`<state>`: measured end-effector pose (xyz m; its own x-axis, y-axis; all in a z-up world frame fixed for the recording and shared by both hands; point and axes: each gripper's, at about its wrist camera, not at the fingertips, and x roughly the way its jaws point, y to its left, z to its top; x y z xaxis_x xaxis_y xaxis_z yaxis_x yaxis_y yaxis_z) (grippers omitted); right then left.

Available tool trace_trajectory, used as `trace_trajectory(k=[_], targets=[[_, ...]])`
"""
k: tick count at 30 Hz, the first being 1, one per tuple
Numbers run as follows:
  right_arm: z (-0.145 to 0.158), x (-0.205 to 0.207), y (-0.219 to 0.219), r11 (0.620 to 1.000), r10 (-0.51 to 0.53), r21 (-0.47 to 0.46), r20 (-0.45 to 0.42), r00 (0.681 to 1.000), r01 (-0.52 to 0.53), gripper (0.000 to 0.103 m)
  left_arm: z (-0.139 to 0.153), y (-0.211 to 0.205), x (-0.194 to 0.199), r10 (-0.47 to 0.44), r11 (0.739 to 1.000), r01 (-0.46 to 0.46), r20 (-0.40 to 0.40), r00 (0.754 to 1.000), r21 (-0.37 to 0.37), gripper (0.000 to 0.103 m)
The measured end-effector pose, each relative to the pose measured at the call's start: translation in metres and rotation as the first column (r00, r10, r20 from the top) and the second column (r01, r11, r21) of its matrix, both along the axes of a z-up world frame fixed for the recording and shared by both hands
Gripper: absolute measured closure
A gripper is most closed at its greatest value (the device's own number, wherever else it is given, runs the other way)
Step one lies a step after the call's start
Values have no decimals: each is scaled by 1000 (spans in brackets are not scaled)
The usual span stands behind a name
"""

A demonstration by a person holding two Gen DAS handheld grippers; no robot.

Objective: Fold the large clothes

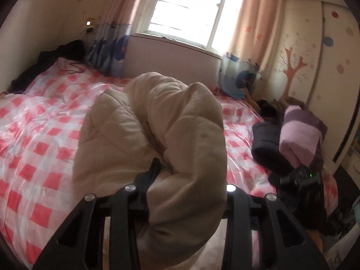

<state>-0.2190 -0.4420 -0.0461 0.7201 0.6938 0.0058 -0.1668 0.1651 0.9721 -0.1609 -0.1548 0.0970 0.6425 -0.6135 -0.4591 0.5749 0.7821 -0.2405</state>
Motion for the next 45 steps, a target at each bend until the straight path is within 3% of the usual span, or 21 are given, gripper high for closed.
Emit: trace_trajectory(k=[3,5,7,12,15,19,20,22,24,26,28,30,33,36,37,39,40,42,45], targets=[[-15,-10,-45,996,-46,72,-25,999,48,6,-34,-57,-14,-151,983,153,-27,988,103,66],[-21,-15,-61,996,-64,57,-57,996,67,6,-64,-86,-24,-218,955,227,-66,974,191,66],[-23,-16,-70,997,-76,25,-79,994,78,6,-80,-99,-40,-246,930,247,-37,969,271,66],[5,3,-57,973,-40,-232,-127,991,10,6,-82,-96,-55,-292,901,279,-13,956,333,53],[23,25,-30,893,22,-441,-158,987,-90,6,-74,-95,-70,-336,879,321,-18,942,353,45],[19,43,-3,685,-53,-705,-304,951,-186,6,-49,-66,-100,-398,866,390,-40,916,314,36],[16,42,-3,656,-76,-730,-319,945,-194,6,-40,-51,-105,-414,865,411,-51,909,287,36],[16,32,-13,649,-140,-745,-321,937,-158,6,-19,-17,-107,-401,886,398,-36,915,238,36],[28,13,-20,610,-238,-790,-263,935,-66,6,2,19,-93,-319,932,312,9,948,186,28],[55,0,-21,576,-301,-816,-148,942,56,6,19,48,-61,-172,976,164,45,984,144,24],[84,7,-14,578,-295,-803,-37,955,147,6,23,61,-24,-57,991,53,32,998,121,24],[107,36,-2,591,-229,-793,9,973,147,6,14,60,6,23,990,-27,28,999,138,24],[111,90,18,598,-114,-801,-44,993,33,6,-10,41,38,46,986,-42,-24,999,158,24],[66,123,26,550,-141,-829,-210,968,-100,6,-32,20,41,-6,985,20,-77,997,173,24],[43,120,20,576,-157,-810,-240,958,-109,6,-38,13,38,-33,982,48,-82,996,183,24],[-4,99,5,679,-178,-731,-249,952,-64,7,-51,-6,26,-91,970,104,-70,993,219,24],[-21,84,-1,708,-192,-705,-234,953,-30,7,-57,-14,22,-113,962,120,-42,993,247,24],[-32,61,-4,702,-241,-712,-214,947,18,7,-66,-29,14,-145,937,136,4,989,321,19],[-25,55,-1,680,-260,-733,-252,932,-9,7,-72,-42,9,-157,917,131,38,987,377,18]])
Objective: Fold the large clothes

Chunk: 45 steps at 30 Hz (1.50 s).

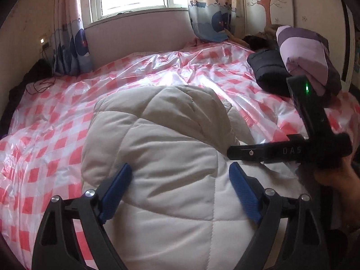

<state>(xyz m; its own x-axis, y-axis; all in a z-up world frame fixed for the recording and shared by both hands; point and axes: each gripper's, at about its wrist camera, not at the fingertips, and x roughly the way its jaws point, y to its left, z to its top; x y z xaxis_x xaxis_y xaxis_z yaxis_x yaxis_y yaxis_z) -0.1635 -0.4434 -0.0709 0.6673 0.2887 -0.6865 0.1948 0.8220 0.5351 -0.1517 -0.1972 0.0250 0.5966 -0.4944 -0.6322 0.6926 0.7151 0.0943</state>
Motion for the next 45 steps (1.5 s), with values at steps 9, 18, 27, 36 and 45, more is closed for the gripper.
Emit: trace_trajectory(k=[9,18,27,36,45], targets=[[31,39,17,970,19,-241,-12,1000,-21,7,0,5,5,5,1000,-5,-10,1000,-28,18],[-6,35,0,992,-51,-112,4,999,51,7,-5,-1,3,-26,999,26,-25,999,-28,18],[-2,18,5,983,-66,-177,-43,997,58,7,-8,-2,-5,-39,999,39,-27,999,-15,18],[4,1,4,963,-33,-268,-144,989,-7,7,14,57,17,-55,984,6,-269,962,-180,18],[7,2,-9,985,0,-168,-242,970,-42,7,-48,110,109,0,924,-265,-694,720,-275,7]])
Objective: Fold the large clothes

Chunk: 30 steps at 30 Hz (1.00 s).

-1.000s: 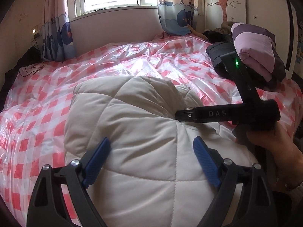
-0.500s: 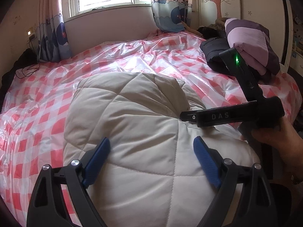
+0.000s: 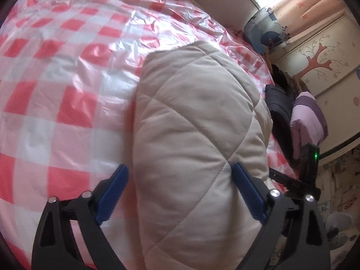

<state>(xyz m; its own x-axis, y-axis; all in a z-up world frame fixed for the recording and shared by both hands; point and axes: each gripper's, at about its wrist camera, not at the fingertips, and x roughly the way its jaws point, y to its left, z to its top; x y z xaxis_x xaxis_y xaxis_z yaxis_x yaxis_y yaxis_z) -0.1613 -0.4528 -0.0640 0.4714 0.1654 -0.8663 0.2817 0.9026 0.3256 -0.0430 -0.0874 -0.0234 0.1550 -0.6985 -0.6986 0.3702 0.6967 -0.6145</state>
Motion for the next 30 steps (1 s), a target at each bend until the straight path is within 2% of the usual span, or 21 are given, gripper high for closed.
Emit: trace_trajectory(k=[1,4,5,7,10,12,14,15,16,17,19,21,22,24,26,28,30], targets=[[-6,-1,-3,1000,-7,30,3,1000,6,7,-7,-9,0,-26,1000,26,-26,999,-10,6],[-17,-9,-6,996,-51,74,28,998,49,7,-5,-24,-9,-34,999,33,35,999,33,6],[-17,-10,-3,995,-69,76,43,997,65,7,2,-28,-14,-41,998,37,74,996,53,7],[-14,-11,10,995,-76,67,101,992,69,6,21,-33,-33,-58,996,45,192,980,73,20],[6,-8,41,997,-62,-41,183,981,70,6,59,-34,-58,-82,990,30,384,920,140,27],[12,-1,52,997,-64,-16,218,974,69,6,82,-26,-66,-72,986,-10,479,875,166,31],[16,5,65,998,-45,-30,239,970,53,6,101,-19,-70,-80,980,-36,551,831,196,31],[15,9,72,997,-32,-58,214,976,45,6,104,-19,-70,-103,972,-39,569,816,232,31],[13,12,75,996,-14,-83,185,983,30,6,101,-21,-67,-127,961,-41,569,813,273,30],[8,15,74,996,15,-92,146,989,-2,6,93,-21,-61,-139,951,-41,542,829,306,29],[0,12,59,999,33,-12,91,995,-32,6,71,-17,-42,-110,938,-61,462,880,341,23],[5,-11,33,997,-30,74,119,992,21,6,50,5,-20,-16,948,-100,361,933,302,22],[11,-26,21,995,-74,79,142,987,63,6,43,19,-12,35,957,-122,315,949,262,21],[33,-51,1,986,-139,126,268,953,108,6,35,34,-3,80,966,-143,272,959,217,19],[49,-50,-1,988,-128,125,325,937,92,6,34,35,-3,82,967,-144,275,958,212,19],[50,-27,16,992,-51,126,322,945,10,6,36,31,-8,79,964,-147,291,953,219,19],[32,11,53,994,44,90,225,973,-65,6,34,33,-15,84,964,-153,299,950,217,19]])
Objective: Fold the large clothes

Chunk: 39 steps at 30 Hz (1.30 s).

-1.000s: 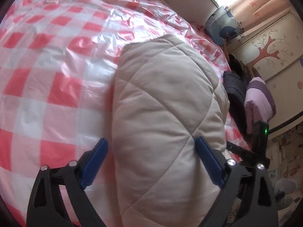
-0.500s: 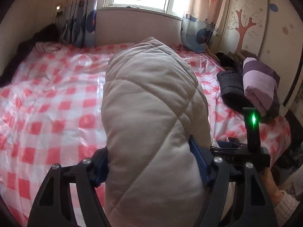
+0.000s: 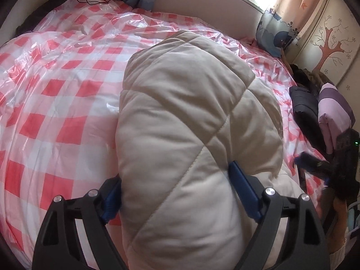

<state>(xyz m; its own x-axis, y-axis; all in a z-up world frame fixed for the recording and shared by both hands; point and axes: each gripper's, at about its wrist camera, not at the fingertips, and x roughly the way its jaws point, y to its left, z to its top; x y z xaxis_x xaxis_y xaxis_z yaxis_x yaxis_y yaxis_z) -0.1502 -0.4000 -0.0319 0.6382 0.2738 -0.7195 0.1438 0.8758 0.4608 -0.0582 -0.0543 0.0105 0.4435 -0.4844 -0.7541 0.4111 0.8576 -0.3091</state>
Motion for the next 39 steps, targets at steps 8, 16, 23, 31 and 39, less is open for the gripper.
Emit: trace_trajectory(k=[8,16,23,31,39], targets=[[-17,76,108,981,185,-56,-3,983,-185,6,7,56,9,156,988,-156,5,988,15,19],[-12,70,74,965,208,-139,-122,970,-225,6,-5,46,6,60,991,-63,22,998,120,11],[50,140,116,918,161,-373,43,986,-134,6,-2,53,8,87,991,-88,12,996,104,11],[-17,172,77,978,129,-151,-101,987,-143,7,21,50,61,96,993,-98,29,995,68,11],[-23,123,106,978,58,-206,82,995,-40,7,-15,46,23,95,994,-99,91,991,49,7]])
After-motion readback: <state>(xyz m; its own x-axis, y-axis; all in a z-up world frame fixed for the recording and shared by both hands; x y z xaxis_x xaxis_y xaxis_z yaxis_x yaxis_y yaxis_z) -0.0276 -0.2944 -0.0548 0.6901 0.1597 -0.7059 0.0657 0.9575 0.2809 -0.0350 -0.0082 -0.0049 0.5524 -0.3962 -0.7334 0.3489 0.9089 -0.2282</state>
